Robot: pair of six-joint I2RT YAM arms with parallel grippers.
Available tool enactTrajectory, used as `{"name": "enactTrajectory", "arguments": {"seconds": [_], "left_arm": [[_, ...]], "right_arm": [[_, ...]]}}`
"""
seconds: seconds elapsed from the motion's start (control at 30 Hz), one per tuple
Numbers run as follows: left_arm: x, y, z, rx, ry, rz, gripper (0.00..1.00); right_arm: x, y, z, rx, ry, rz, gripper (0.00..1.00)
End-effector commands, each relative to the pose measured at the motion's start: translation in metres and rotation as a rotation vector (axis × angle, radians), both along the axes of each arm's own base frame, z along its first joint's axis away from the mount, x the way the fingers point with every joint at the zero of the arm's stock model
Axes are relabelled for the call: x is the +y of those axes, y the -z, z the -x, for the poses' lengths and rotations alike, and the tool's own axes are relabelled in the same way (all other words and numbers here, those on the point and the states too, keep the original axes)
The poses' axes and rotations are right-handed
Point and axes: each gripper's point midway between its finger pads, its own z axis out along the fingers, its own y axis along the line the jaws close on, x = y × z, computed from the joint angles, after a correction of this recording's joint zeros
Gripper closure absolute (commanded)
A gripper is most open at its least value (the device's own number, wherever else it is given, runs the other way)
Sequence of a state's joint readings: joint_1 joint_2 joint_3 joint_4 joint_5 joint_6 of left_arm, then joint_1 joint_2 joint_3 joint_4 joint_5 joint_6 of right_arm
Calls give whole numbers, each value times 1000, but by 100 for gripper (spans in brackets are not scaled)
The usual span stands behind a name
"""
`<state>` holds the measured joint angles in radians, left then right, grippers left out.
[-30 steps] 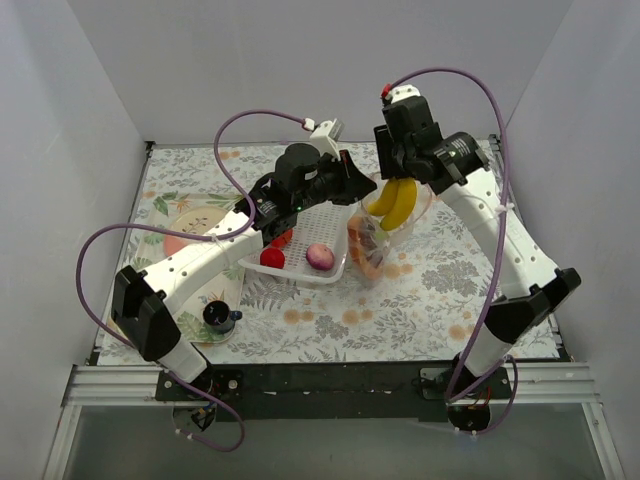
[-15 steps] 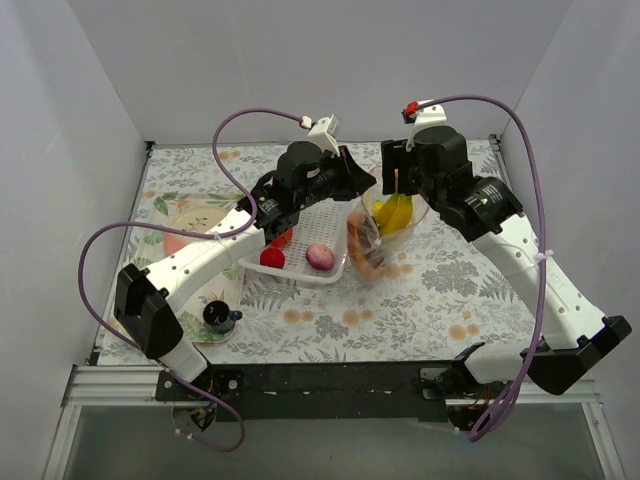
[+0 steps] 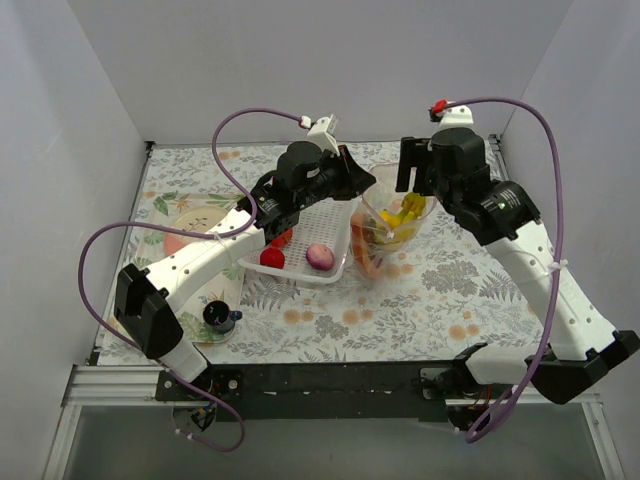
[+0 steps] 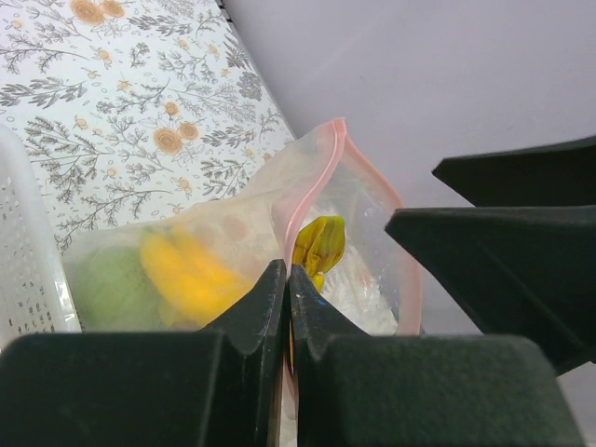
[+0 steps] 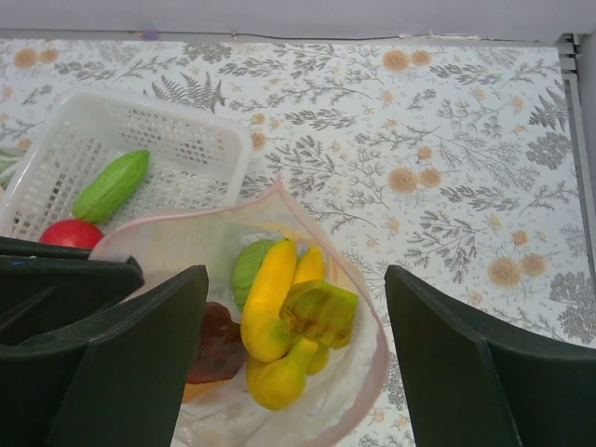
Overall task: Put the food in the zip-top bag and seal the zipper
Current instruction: Adjust the fake fruit in the zipper food storage bag, then adjust the zipper food storage bag at the center of the board.
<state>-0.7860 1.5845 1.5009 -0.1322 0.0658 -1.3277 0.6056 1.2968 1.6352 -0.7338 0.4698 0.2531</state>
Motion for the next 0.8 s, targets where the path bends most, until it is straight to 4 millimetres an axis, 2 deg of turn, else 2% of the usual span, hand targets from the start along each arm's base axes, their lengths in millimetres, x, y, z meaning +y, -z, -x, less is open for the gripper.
{"name": "enactTrajectory", "arguments": {"seconds": [0.0,0.03,0.1,0.13,0.27,0.37,0.47,0.5,0.57,0.6,0.67,0.7,0.73,0.77], "left_arm": [[4,-36,2,-70,-12,56,100],[4,-35,2,-69,-13,54,100],[4,-35,2,-68,-13,53,100],[3,-34,2,-68,-12,53,100],[1,-36,2,-70,-2,58,100],[1,-36,2,-70,-1,58,100],[2,-37,3,-72,1,58,100],[1,-38,4,-73,6,57,100],[-2,-39,3,-74,16,58,100],[-5,-37,4,-65,30,55,100],[-15,-33,9,-33,80,68,100],[-18,-32,10,-27,91,73,100],[-20,-31,10,-26,96,72,100],[-22,-29,10,-24,99,73,100]], "right_arm": [[-40,-2,30,-10,128,-92,16],[-41,20,34,31,124,-83,17],[-43,23,42,18,119,-126,19],[-42,37,44,45,120,-132,22],[-39,51,43,75,121,-158,29],[-36,54,35,70,113,-187,35],[-38,59,23,81,115,-216,53],[-39,60,20,83,118,-220,71],[-47,52,15,70,140,-223,90],[-53,25,11,22,145,-219,98],[-68,-5,12,-15,197,-181,99],[-66,-19,6,-32,176,-164,99],[-53,-55,9,-87,99,-219,99],[-45,-57,10,-70,57,-221,99]]}}
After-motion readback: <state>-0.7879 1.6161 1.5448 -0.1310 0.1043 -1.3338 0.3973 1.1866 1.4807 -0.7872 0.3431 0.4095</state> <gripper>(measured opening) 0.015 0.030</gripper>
